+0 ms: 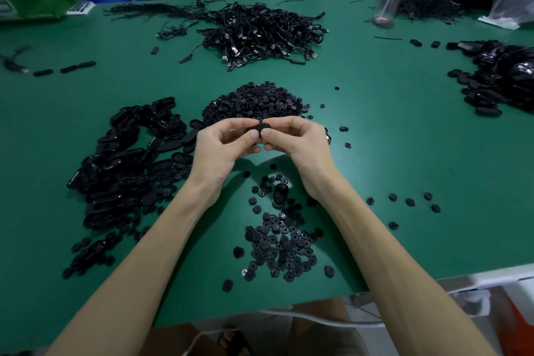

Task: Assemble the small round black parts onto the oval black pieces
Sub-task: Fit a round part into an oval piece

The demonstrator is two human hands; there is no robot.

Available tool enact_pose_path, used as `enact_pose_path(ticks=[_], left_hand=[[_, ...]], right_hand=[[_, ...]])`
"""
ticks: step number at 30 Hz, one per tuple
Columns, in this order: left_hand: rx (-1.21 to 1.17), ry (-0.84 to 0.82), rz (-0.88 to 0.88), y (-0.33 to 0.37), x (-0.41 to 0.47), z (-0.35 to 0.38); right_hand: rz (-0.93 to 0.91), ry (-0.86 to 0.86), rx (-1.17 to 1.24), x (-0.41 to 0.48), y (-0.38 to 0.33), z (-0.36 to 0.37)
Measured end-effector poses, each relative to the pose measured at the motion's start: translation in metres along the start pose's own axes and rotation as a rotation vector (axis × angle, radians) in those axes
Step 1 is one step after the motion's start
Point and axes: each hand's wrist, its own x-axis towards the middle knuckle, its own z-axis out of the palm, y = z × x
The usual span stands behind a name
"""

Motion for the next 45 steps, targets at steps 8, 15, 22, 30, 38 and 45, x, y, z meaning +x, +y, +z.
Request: enact_pose_path(ticks=[8,15,22,30,38,45], left_hand=[[0.002,-0.03,-0.005,0.002,0.0,-0.001],[-0.035,0.017,-0.046,0.004,-0.001,0.001],[-0.046,0.062,-0.094,0.003,-0.002,0.002],[-0.057,0.153,-0.113,0.001,-0.003,0.004],[-0.081,0.165,-0.103,0.0,-0.003,0.004],[-0.036,0.181,-0.05,-0.002,-0.002,0.004]], right_hand=[[-0.019,0.012,-0.048,-0.001,0.0,0.001],[-0.363,0.07,-0.491,-0.002,0.006,0.005],[-0.555,0.088,-0.797,-0.002,0.013,0.004],[-0.321,0.147,-0.42,0.0,0.005,0.007],[-0.047,0.093,-0.005,0.001,-0.001,-0.002],[-0.089,0.147,-0.15,0.002,0.003,0.0]])
